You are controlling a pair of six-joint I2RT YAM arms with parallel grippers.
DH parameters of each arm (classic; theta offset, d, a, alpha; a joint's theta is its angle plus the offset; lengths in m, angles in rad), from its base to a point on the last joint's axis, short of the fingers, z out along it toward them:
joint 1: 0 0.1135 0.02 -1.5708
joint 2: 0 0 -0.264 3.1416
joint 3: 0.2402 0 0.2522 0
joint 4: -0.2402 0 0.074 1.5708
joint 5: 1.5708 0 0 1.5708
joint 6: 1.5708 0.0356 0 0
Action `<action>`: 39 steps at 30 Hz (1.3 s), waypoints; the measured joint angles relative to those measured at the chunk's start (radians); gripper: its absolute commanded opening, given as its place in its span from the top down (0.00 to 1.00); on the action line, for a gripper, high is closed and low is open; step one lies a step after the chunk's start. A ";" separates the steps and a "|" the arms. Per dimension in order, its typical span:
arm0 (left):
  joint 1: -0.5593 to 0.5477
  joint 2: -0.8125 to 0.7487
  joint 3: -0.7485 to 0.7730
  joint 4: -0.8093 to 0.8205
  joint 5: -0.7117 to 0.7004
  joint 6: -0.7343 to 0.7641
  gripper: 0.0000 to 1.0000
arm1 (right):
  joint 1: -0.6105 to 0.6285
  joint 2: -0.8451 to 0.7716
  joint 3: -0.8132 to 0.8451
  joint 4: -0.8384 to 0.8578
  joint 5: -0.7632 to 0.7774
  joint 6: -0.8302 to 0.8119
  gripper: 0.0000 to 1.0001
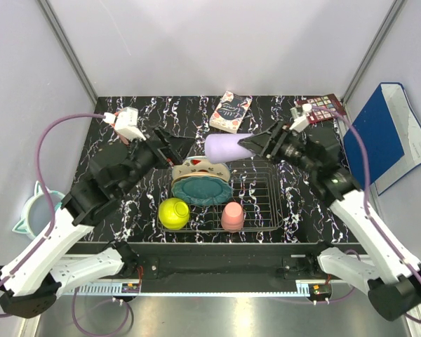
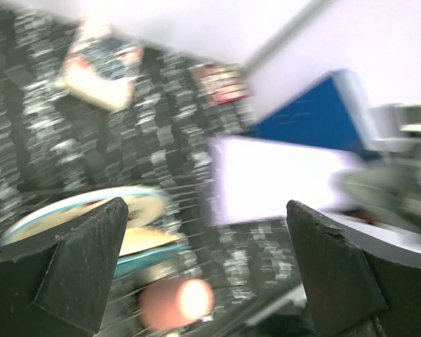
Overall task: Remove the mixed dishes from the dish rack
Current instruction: Place the cup at the center of the board.
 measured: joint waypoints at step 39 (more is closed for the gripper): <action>0.023 0.004 -0.144 0.380 0.412 -0.151 1.00 | -0.011 0.109 -0.177 0.657 -0.286 0.384 1.00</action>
